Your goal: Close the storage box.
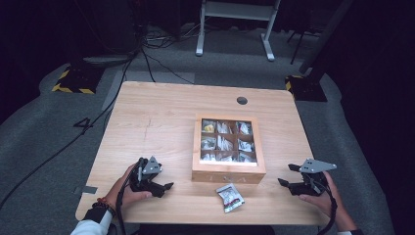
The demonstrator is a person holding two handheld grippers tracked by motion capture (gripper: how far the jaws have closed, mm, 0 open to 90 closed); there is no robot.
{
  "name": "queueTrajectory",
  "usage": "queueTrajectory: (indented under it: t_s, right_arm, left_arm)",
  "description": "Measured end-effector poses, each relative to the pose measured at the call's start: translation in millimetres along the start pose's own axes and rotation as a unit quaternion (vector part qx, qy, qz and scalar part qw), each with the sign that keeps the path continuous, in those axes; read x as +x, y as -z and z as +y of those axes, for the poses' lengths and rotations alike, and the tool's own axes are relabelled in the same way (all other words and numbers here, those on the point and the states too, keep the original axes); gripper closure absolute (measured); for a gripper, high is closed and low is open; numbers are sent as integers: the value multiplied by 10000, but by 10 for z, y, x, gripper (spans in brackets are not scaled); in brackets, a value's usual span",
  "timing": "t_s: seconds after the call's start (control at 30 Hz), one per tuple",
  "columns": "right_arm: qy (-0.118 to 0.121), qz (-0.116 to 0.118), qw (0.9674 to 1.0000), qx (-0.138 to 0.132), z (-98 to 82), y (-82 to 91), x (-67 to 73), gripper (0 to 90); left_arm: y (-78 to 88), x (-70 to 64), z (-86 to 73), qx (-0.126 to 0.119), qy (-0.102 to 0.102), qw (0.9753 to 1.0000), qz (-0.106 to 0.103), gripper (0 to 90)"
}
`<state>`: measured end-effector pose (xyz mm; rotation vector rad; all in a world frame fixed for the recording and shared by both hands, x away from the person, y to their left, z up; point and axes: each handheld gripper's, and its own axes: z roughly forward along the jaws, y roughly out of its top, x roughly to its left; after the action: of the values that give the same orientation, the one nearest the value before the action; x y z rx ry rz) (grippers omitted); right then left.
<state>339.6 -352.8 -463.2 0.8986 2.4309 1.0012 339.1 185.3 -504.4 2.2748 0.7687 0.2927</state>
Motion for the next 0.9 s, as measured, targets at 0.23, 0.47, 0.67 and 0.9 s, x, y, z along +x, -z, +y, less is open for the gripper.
queueTrajectory:
  t_s: [0.23,0.47,0.67,0.9]
  right_arm:
    - [-102,-268,9991,300,-151,-50,-61,263]
    - [-281,-254,9990,244,-306,-67,-90,258]
    - [-558,-269,9980,141,-428,-46,-139,257]
    - [-916,-413,9949,-42,-553,-16,-195,244]
  left_arm:
    - [1,-6,-2,-4,25,10000,23,159]
    - [3,-12,-4,-6,48,10000,40,159]
    - [3,-12,-4,-6,47,10000,40,160]
    - [3,-12,-4,-4,54,10000,38,159]
